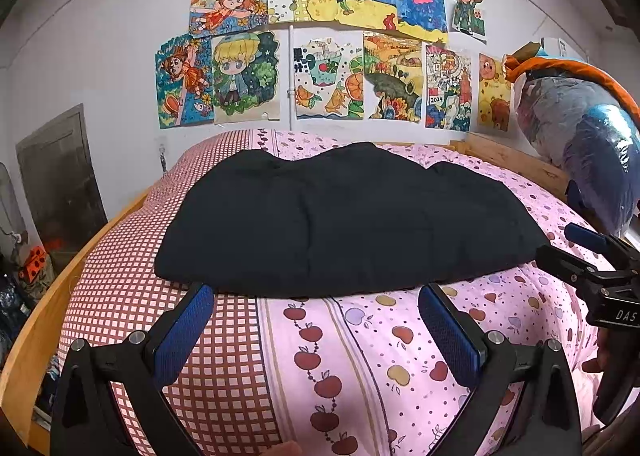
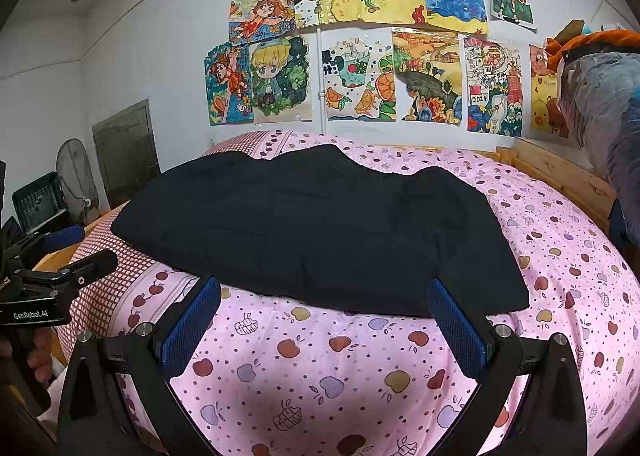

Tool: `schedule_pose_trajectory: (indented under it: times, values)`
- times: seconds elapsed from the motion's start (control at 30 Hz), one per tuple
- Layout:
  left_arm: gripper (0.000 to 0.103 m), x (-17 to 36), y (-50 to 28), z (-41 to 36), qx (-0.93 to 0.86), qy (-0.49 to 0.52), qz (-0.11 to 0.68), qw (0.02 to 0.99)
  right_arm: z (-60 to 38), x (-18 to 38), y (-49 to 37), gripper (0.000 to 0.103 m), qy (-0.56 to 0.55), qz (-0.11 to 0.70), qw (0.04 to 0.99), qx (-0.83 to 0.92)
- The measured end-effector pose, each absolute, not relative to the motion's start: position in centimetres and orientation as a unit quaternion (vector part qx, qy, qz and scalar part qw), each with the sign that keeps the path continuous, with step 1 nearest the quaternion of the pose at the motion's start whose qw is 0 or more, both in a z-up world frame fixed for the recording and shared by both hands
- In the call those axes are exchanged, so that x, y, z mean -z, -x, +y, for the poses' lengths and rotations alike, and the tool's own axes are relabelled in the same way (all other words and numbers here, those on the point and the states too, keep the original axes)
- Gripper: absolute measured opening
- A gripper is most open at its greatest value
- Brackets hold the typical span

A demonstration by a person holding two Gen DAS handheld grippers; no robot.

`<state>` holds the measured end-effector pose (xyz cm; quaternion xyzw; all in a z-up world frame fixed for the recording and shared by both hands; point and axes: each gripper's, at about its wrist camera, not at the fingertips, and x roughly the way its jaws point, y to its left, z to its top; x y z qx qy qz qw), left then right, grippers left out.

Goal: Fold large clothes

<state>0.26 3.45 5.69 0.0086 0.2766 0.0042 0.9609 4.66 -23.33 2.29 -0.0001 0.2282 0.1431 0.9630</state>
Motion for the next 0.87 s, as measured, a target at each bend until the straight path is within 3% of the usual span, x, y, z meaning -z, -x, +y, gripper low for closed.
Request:
schedule_pose_trajectory:
  times: [0.87]
  values:
    - [0.103,-5.81,-0.61,4.26,-0.003,-0.011,0.286,0.958,-23.48,-2.27,-4.83,0.101,0.001,0.233,0.962,-0.140]
